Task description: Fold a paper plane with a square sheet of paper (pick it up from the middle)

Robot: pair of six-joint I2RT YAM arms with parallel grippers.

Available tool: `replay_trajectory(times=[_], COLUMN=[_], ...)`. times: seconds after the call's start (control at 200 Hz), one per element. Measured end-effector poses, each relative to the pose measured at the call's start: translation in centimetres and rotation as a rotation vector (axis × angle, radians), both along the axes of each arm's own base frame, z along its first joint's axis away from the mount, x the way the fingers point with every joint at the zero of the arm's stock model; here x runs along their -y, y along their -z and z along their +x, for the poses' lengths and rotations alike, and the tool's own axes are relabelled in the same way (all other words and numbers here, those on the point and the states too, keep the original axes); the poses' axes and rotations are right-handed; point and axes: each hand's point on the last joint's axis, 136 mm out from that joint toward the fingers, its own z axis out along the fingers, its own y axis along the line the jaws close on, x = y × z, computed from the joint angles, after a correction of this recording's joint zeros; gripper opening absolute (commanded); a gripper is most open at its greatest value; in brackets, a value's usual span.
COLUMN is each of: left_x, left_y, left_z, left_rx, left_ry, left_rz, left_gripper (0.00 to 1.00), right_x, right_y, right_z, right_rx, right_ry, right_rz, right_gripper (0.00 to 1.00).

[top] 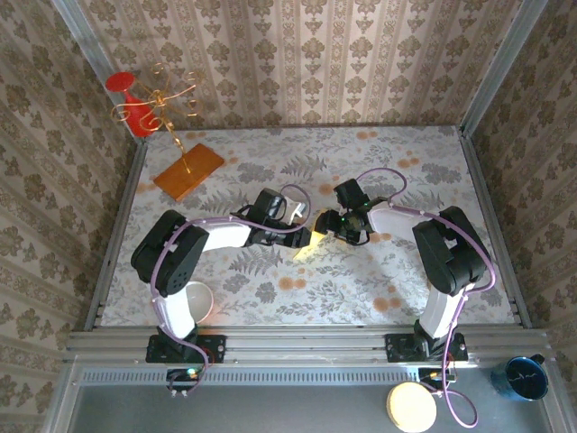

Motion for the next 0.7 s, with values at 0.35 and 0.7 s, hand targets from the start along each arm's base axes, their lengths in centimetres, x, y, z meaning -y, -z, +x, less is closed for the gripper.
replay_trajectory(times=[0.35, 0.7], left_x=[-0.1, -0.1], left_y=[1.1, 1.9], left_z=[-0.1, -0.2], left_rx=[-0.021, -0.033], left_ry=[-0.001, 0.000], left_rz=[0.019, 0.026], left_gripper=[0.15, 0.09], right_x=[0.0, 0.0], right_y=[0.0, 0.0], right_z=[0.0, 0.0], right_rx=[-0.003, -0.004], right_ry=[0.004, 0.003], right_rz=[0.000, 0.003], right_gripper=[0.69, 0.68])
